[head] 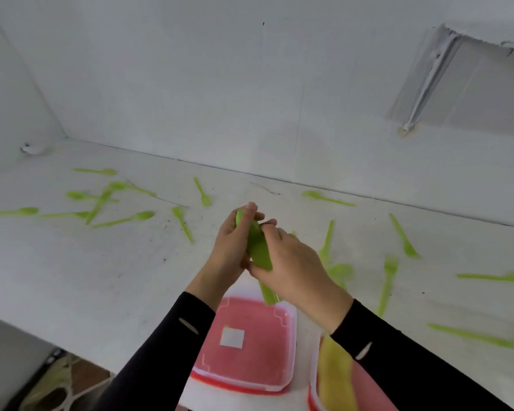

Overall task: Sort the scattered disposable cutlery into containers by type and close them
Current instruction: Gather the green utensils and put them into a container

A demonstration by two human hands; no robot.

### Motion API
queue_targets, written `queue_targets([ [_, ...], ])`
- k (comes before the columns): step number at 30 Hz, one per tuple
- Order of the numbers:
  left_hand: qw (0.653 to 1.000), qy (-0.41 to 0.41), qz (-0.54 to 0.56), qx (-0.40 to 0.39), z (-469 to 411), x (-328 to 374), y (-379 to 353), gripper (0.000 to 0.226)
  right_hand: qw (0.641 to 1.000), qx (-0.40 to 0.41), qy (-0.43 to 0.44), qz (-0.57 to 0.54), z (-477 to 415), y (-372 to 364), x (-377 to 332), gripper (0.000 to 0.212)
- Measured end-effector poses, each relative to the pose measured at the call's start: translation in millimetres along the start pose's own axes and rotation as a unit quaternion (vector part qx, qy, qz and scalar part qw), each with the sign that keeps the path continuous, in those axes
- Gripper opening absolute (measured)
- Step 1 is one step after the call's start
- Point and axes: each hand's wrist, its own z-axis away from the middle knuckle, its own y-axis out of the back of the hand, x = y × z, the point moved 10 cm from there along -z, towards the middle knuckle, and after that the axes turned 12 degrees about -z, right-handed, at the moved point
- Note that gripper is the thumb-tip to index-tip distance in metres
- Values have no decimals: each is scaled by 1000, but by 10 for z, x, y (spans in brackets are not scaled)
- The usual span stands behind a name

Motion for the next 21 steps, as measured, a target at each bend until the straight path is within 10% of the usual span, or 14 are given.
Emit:
queue_targets([
  [9, 998, -33, -45, 39, 373, -99, 738, 50, 983, -131, -68, -108, 171, -525, -305, 51],
  [16, 942, -9, -329, 67, 501, -652, 1237, 22, 948, -283, -122, -78, 579, -1126, -89, 49],
  [21, 951, -7, -295, 97, 516, -737, 1235, 19, 952, -278, -123, -21, 625, -1278, 5, 57],
])
